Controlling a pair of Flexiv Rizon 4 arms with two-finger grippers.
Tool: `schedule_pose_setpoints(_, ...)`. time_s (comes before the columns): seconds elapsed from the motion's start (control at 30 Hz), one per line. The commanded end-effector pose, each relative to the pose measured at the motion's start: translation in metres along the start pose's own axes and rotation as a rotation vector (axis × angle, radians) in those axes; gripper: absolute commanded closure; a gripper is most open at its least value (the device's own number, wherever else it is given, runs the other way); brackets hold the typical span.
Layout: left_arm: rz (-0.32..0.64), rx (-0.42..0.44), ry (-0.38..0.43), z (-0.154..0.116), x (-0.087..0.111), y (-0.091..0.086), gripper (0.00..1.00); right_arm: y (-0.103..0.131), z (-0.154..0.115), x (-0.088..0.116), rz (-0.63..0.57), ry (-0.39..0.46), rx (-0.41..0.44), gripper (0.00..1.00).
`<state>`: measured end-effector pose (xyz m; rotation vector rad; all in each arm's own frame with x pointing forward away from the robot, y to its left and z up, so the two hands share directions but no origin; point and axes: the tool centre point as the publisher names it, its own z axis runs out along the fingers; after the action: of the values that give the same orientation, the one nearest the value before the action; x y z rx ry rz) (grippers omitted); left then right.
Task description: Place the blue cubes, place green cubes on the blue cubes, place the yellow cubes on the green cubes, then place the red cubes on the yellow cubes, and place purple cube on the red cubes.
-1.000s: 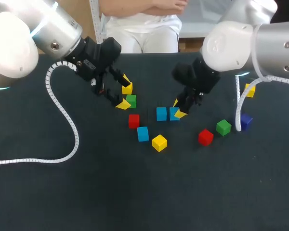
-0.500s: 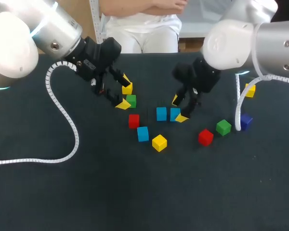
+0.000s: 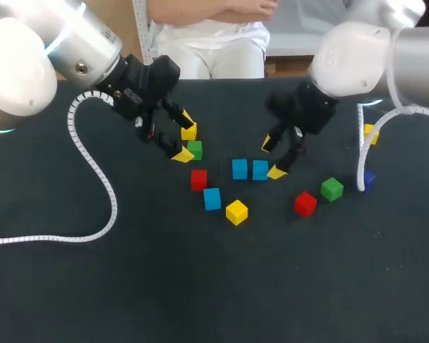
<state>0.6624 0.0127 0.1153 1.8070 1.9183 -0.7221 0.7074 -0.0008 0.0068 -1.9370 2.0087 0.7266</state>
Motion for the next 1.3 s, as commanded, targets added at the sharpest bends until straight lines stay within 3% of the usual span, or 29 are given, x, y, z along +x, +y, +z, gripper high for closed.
schedule_pose_setpoints(0.03, 0.0, 0.001, 0.003, 0.0, 0.0, 0.001, 0.0, 0.011, -0.016, 0.008, -0.007, -0.057, 0.006, 0.0)
schedule_pose_setpoints(0.43, 0.0, 0.001, 0.003, 0.0, 0.0, 0.001, 0.0, 0.026, -0.048, 0.016, -0.015, -0.139, 0.026, 0.0)
schedule_pose_setpoints(1.3, 0.0, 0.001, 0.003, 0.0, 0.0, 0.001, 0.0, 0.03, -0.068, 0.034, 0.001, -0.22, 0.044, 0.0)
